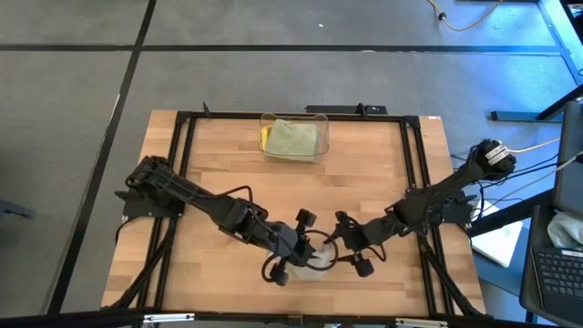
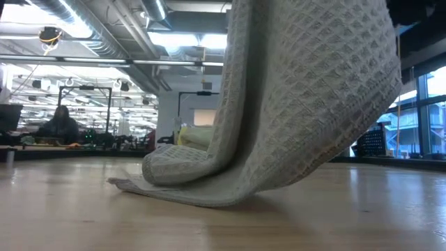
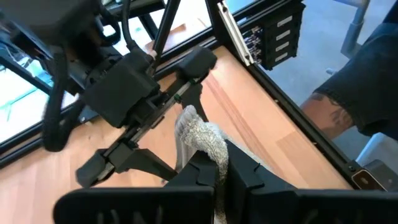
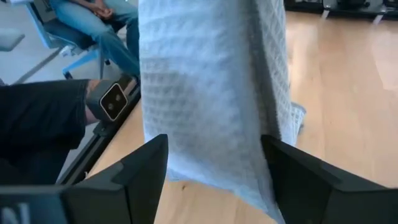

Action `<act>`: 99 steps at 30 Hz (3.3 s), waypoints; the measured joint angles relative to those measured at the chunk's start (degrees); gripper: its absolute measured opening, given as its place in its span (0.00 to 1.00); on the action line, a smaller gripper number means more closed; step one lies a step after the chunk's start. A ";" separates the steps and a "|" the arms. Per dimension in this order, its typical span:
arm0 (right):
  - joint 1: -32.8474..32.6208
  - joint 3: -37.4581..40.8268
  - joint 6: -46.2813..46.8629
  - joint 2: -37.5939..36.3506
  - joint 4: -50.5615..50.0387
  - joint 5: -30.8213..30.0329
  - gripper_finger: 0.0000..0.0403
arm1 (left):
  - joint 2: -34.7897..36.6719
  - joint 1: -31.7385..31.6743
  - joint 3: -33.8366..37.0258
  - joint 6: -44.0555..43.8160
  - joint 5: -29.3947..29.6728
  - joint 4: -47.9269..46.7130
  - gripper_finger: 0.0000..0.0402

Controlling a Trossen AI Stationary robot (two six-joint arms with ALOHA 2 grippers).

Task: Fold microfiber towels
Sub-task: Fold the gray microfiber cloth

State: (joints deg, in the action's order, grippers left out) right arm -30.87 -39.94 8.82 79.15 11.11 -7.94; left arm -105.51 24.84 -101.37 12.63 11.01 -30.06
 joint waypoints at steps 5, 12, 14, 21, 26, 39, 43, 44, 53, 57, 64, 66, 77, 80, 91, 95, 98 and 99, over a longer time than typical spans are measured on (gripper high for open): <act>0.00 5.34 1.50 0.04 7.98 -0.08 0.64 | -0.02 0.06 0.01 0.01 -0.02 0.30 0.00; 1.68 11.58 7.46 0.04 13.05 -5.23 0.64 | -0.04 0.04 0.01 -0.07 -0.20 0.76 0.00; 2.10 15.00 12.07 0.04 19.75 -2.02 0.64 | -0.04 0.25 0.01 -0.31 -0.18 0.78 0.00; 1.64 31.46 27.75 1.29 54.55 -1.59 0.64 | -0.04 0.50 0.01 -0.31 -0.20 0.74 0.00; -0.71 33.64 33.04 6.38 62.44 -3.40 0.64 | -0.07 0.46 0.04 -0.05 -0.18 1.08 0.00; -1.25 18.45 29.71 32.36 73.68 6.01 0.64 | 0.49 0.35 0.05 0.71 0.28 3.04 0.00; -0.39 17.69 28.53 36.11 78.60 6.54 0.64 | 0.52 0.42 0.05 0.59 0.28 2.77 0.00; -0.35 17.48 28.20 36.17 79.02 6.54 0.64 | 0.52 0.42 0.05 0.59 0.30 2.71 0.00; -0.42 16.77 21.83 32.32 78.99 7.74 0.64 | 0.52 0.42 0.05 -0.06 0.46 2.05 0.00; -0.31 16.22 20.40 30.48 79.00 9.27 0.63 | 0.52 0.42 0.05 -0.09 0.58 2.22 0.00; -0.31 15.77 18.34 29.78 78.89 11.17 0.53 | 0.52 0.46 0.05 -0.42 1.92 2.20 0.00; -0.31 16.43 17.56 29.75 78.90 11.17 0.48 | 0.52 0.56 0.05 -0.43 1.92 2.21 0.00; -0.26 20.96 9.96 27.80 78.78 7.68 0.05 | 0.52 0.76 0.05 -0.59 2.19 1.53 0.00; -0.26 23.35 5.45 23.85 78.75 7.09 0.03 | 0.52 0.73 0.05 -0.51 4.01 0.87 0.00; -0.24 34.25 -34.50 -6.35 78.46 -12.80 0.04 | 1.41 -2.60 -0.01 10.27 28.51 -1.22 0.00; -0.19 34.72 -46.32 -15.82 72.93 -18.48 0.04 | 2.11 -5.74 -0.01 13.34 32.14 -0.56 0.00; -0.05 33.38 -54.37 -21.38 63.79 -20.86 0.03 | 2.40 -8.22 -0.01 13.37 32.39 -0.58 0.00; 0.08 32.66 -56.97 -22.90 60.74 -22.22 0.03 | 2.40 -8.98 -0.01 13.39 32.39 -0.74 0.00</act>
State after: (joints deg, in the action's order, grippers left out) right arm -30.79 -7.27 -48.15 56.25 71.85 -30.17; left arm -103.11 15.86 -101.38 26.02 43.40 -30.80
